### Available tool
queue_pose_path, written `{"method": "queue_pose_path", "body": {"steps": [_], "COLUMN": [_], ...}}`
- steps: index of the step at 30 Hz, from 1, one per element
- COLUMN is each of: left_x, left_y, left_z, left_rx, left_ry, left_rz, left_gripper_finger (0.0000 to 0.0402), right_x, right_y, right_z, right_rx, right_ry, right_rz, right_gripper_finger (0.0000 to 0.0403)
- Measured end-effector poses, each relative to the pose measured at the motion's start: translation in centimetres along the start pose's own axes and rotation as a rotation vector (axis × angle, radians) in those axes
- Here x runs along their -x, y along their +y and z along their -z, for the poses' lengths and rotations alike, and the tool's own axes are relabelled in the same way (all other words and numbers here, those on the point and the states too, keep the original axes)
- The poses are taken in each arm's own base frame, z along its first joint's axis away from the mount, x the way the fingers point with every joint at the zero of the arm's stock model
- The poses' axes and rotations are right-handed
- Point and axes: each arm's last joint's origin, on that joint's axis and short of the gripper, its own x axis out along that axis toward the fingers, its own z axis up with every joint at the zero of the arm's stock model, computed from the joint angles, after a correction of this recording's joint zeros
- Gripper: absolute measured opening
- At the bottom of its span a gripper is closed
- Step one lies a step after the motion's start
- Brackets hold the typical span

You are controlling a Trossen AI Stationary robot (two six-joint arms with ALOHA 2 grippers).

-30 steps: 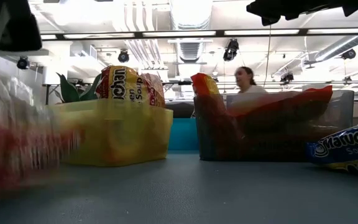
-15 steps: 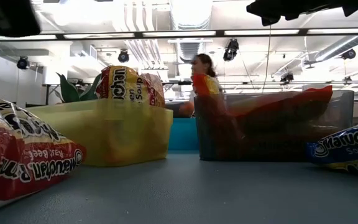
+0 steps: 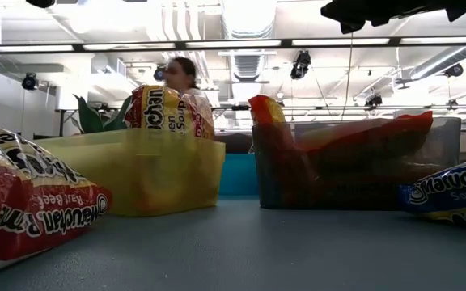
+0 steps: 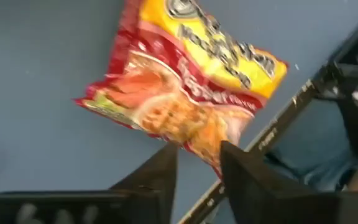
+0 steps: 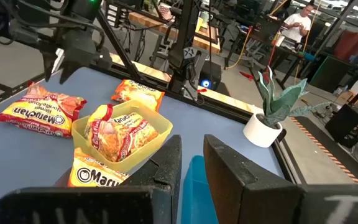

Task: Sort Maruchan noodles
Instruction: Stack the red noodle pack on top of the red noodle pack in the yellow bin

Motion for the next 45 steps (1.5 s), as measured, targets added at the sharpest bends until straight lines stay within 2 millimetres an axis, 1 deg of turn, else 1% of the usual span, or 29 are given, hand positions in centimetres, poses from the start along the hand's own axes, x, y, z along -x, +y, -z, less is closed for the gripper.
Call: {"method": "queue_pose_path", "body": {"steps": [4, 7, 10, 13, 15, 17, 22, 25, 27, 30, 34, 36, 38, 41, 45], "left_x": [0.2, 0.2, 0.3, 0.3, 0.3, 0.2, 0.3, 0.3, 0.4, 0.5, 0.2, -0.2, -0.8, -1.7, -2.4], "left_y": [0.6, 1.0, 1.3, 1.6, 1.5, 1.5, 1.6, 1.3, 1.1, 1.0, 1.5, 1.7, 1.7, 1.8, 2.5], "left_z": [-0.1, 0.2, 0.5, 0.5, 0.5, 0.5, 0.7, 1.1, 1.5, 2.4, 3.5, 3.6, 3.6, 3.3, 3.3], "left_rx": [0.054, 0.060, 0.038, -0.029, -0.057, -0.023, 0.155, 0.313, 0.417, 0.504, 0.618, 0.633, 0.644, 0.648, 0.650], "left_ry": [-0.046, -0.055, -0.088, -0.088, -0.055, -0.033, -0.064, -0.058, -0.096, -0.186, -0.282, -0.276, -0.265, -0.312, -0.290], "left_rz": [-0.053, -0.095, -0.129, -0.168, -0.159, -0.148, -0.155, -0.128, -0.091, -0.042, -0.007, 0.000, 0.053, 0.130, 0.108], "left_gripper_finger": [0.0170, 0.0214, 0.0245, 0.0263, 0.0270, 0.0274, 0.0277, 0.0277, 0.0277, 0.0277, 0.0277, 0.0277, 0.0277, 0.0277, 0.0277], "right_x": [0.0, 0.0, 0.0, 0.0, 0.0, 0.0, 0.0, 0.0, 0.0, 0.0, 0.0, 0.0, 0.0, 0.0, 0.0], "right_y": [0.0, 0.0, 0.0, 0.0, 0.0, 0.0, 0.0, 0.0, 0.0, 0.0, 0.0, 0.0, 0.0, 0.0, 0.0], "right_z": [0.0, 0.0, 0.0, 0.0, 0.0, 0.0, 0.0, 0.0, 0.0, 0.0, 0.0, 0.0, 0.0, 0.0, 0.0], "right_rx": [0.000, 0.000, 0.000, 0.000, 0.000, 0.000, 0.002, 0.003, 0.003, 0.002, -0.001, 0.000, -0.001, 0.000, 0.000], "right_ry": [0.000, 0.002, 0.002, 0.002, 0.002, 0.002, 0.002, 0.002, 0.003, 0.004, 0.004, 0.004, 0.004, 0.005, 0.005], "right_rz": [0.000, -0.001, -0.001, -0.001, -0.001, -0.001, -0.001, -0.001, -0.001, -0.001, -0.002, -0.002, -0.002, -0.002, -0.002], "right_gripper_finger": [0.0059, 0.0059, 0.0059, 0.0059, 0.0059, 0.0059, 0.0059, 0.0059, 0.0059, 0.0059, 0.0059, 0.0059, 0.0059, 0.0059, 0.0059]}}
